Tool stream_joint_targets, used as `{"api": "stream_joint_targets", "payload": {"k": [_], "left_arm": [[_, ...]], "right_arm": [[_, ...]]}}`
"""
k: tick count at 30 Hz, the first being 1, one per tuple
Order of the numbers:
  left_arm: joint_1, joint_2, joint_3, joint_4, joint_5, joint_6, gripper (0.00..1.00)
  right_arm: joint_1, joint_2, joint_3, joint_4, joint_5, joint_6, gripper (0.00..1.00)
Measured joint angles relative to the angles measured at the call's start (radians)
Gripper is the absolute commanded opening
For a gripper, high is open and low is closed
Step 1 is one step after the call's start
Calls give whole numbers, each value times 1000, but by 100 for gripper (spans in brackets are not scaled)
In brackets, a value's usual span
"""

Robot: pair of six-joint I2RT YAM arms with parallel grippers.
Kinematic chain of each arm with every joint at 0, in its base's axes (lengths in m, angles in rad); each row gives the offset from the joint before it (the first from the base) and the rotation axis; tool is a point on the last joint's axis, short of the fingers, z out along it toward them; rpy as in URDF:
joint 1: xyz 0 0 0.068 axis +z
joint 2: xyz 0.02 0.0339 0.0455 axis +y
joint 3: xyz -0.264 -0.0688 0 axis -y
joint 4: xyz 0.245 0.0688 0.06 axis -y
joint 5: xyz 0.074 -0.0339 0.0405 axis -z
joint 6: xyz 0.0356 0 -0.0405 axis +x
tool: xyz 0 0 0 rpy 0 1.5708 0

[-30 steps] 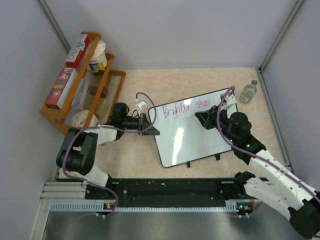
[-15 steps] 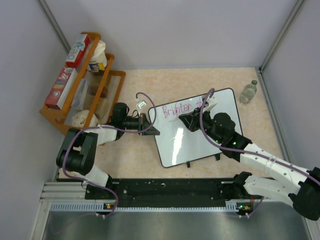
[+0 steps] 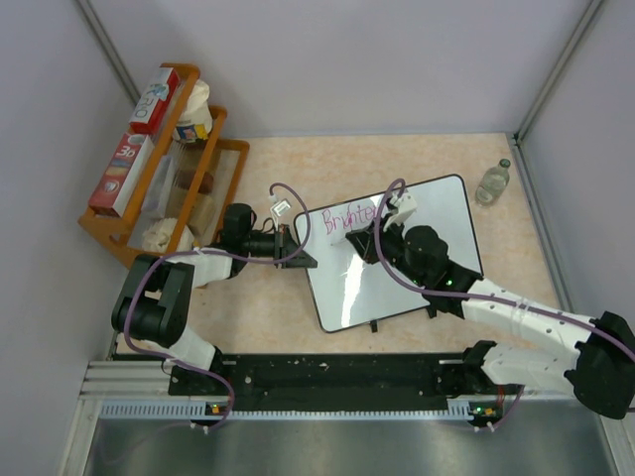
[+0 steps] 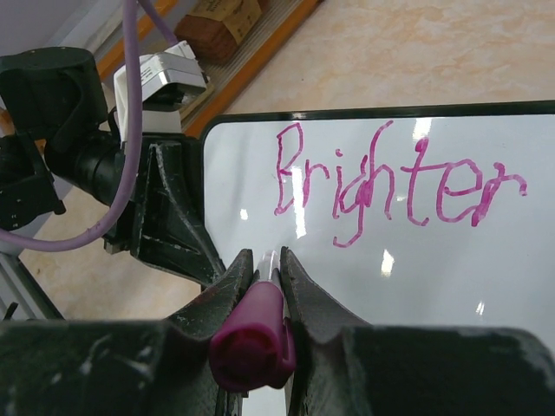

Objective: Write a sentence on the whiteboard
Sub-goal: Write with the whiteboard marker on the whiteboard.

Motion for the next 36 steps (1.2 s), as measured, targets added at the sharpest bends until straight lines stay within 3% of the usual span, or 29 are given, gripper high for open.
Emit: {"api": "stream_joint_targets", "payload": {"k": [36], "left_arm": [[0, 0, 0, -1, -1, -1, 0]], "right_arm": [[5, -68, -101, -3, 32, 42, 0]]}}
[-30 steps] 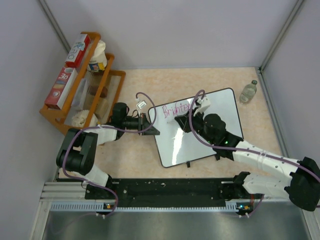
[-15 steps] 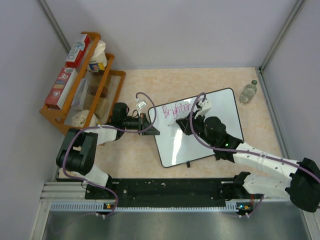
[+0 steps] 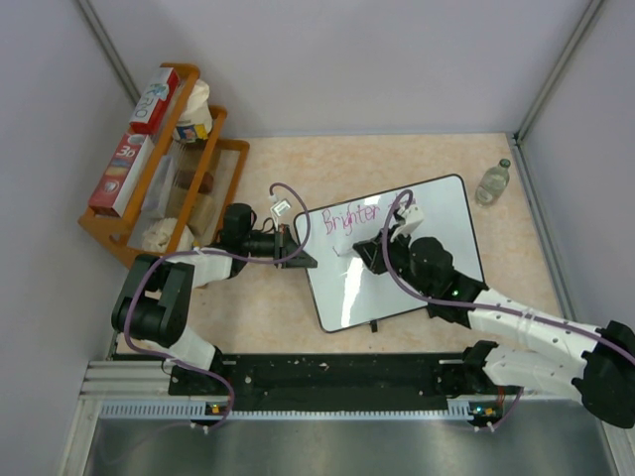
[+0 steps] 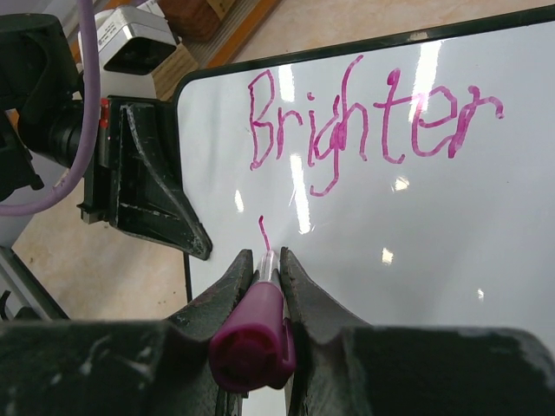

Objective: Write a sentence on the whiteboard
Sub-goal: Write with the whiteboard marker on the whiteboard.

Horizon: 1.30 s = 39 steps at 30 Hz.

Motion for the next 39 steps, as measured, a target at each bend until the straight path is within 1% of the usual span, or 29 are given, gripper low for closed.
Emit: {"api": "stream_joint_targets", "payload": {"k": [15, 31, 39], "left_arm": [[0, 0, 0, 1, 1, 0, 0], [0, 0, 0, 2, 1, 0, 0], [0, 0, 0, 2, 1, 0, 0]], "right_arm": [[0, -46, 3, -28, 2, 0, 0], [0, 2, 73, -29, 46, -1, 0], [0, 39, 81, -36, 59, -1, 0]]}}
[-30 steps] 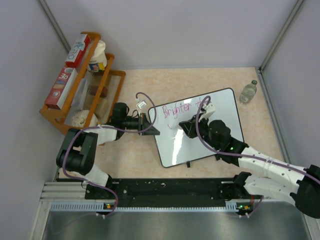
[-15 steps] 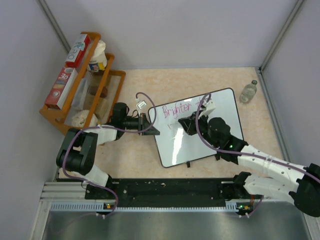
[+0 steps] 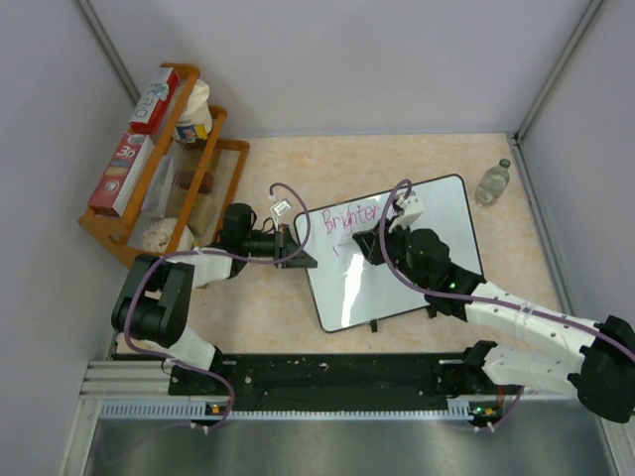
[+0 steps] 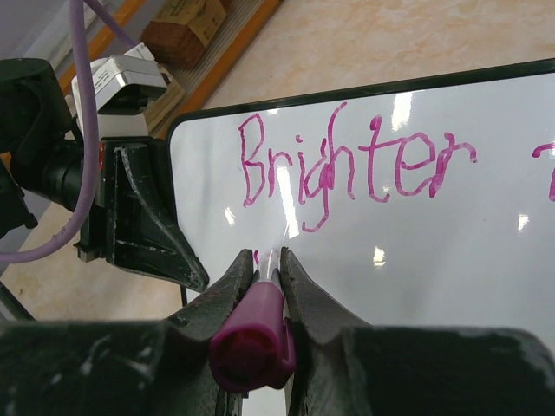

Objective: Write a sentence on the whiteboard
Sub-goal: Write with the whiteboard marker on the whiteboard.

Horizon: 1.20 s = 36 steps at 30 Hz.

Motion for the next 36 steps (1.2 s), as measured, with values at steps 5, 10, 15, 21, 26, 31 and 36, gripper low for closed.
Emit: {"api": "stream_joint_targets", "payload": {"k": [5, 10, 15, 21, 26, 31, 36], "left_arm": [[0, 0, 0, 0, 0, 0, 0], [0, 0, 0, 0, 0, 0, 0], [0, 0, 0, -1, 0, 0, 0], [0, 0, 0, -2, -1, -1, 0], [0, 0, 0, -2, -2, -1, 0], [0, 0, 0, -2, -2, -1, 0], [0, 0, 0, -3, -3, -1, 0]], "right_arm": [[0, 0, 0, -12, 5, 0, 0], [0, 0, 0, -13, 5, 1, 0], [0, -1, -2, -13, 5, 1, 0], [0, -8, -15, -13, 0, 5, 0], [0, -12, -23, -13, -4, 11, 0], [0, -22, -35, -12, -13, 13, 0], [1, -25, -42, -11, -22, 18, 0]]}}
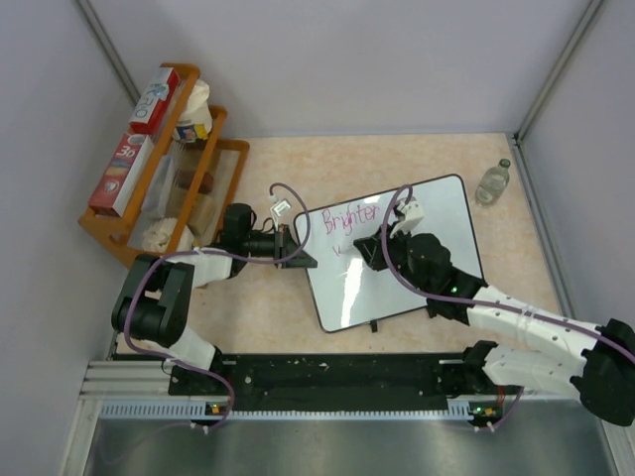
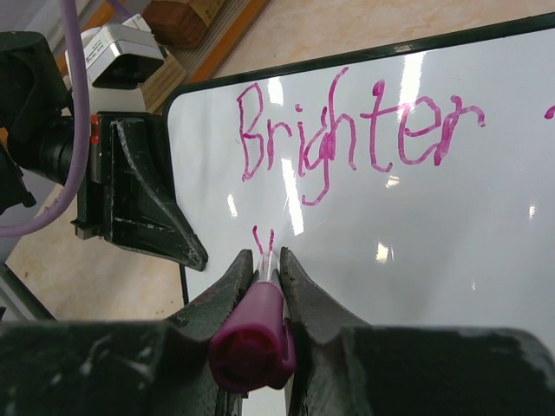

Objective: Write a sentence on the whiteboard
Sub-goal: Write with the whiteboard marker on the whiteboard.

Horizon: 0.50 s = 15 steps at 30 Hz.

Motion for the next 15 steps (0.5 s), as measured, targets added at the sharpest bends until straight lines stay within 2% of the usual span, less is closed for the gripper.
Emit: {"api": "stream_joint_targets", "payload": {"k": [15], "left_arm": [[0, 0, 0, 0, 0, 0, 0]], "right_arm": [[0, -1, -28, 2, -67, 20, 0]]}}
